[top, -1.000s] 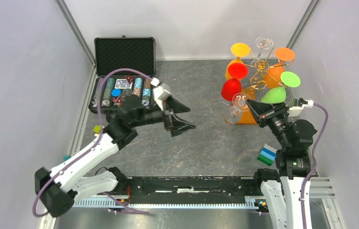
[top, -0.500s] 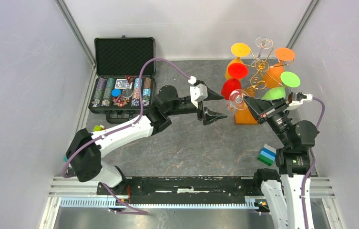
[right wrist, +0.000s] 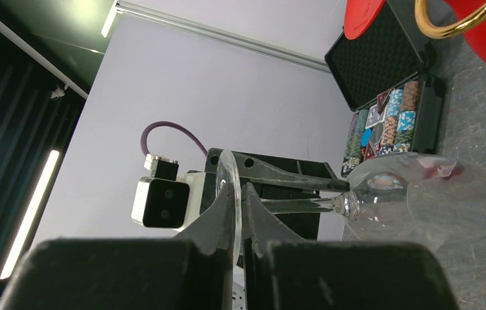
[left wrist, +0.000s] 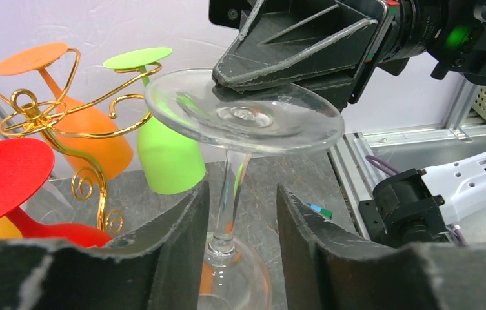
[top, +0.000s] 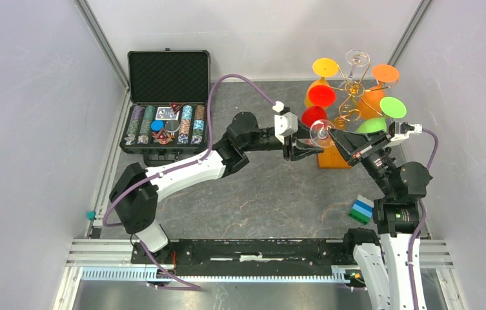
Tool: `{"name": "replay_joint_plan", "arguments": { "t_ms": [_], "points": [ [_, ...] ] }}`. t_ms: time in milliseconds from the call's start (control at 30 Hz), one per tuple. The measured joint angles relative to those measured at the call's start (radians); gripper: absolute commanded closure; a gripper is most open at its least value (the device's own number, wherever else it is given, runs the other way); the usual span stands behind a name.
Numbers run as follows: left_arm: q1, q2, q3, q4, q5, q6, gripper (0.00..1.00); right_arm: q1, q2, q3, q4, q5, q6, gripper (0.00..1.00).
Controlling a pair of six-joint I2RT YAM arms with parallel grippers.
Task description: Take the wine glass off the wine glass rack
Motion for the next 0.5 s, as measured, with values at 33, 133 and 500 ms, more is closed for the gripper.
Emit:
{"name": "replay_joint_plan", "arguments": {
  "t_ms": [33, 133, 500],
  "points": [
    [-0.001, 0.006, 0.005, -0.001, 0.0, 0.0, 0.62, 0.0, 0.0, 0.0, 0.001, -0.002, 0.001, 1.0],
    [-0.003, 0.019, 0.024, -0.002, 0.004, 0.0, 0.72, 0.001, 0.0, -0.006, 0.007, -0.004, 0.005, 1.0],
    [-0.003, 0.021, 0.044, -0.01, 0.024, -0.004, 0.98, 0.006, -0.001, -0.026, 0.019, -0.01, 0.019, 0.26]
  ]
}}
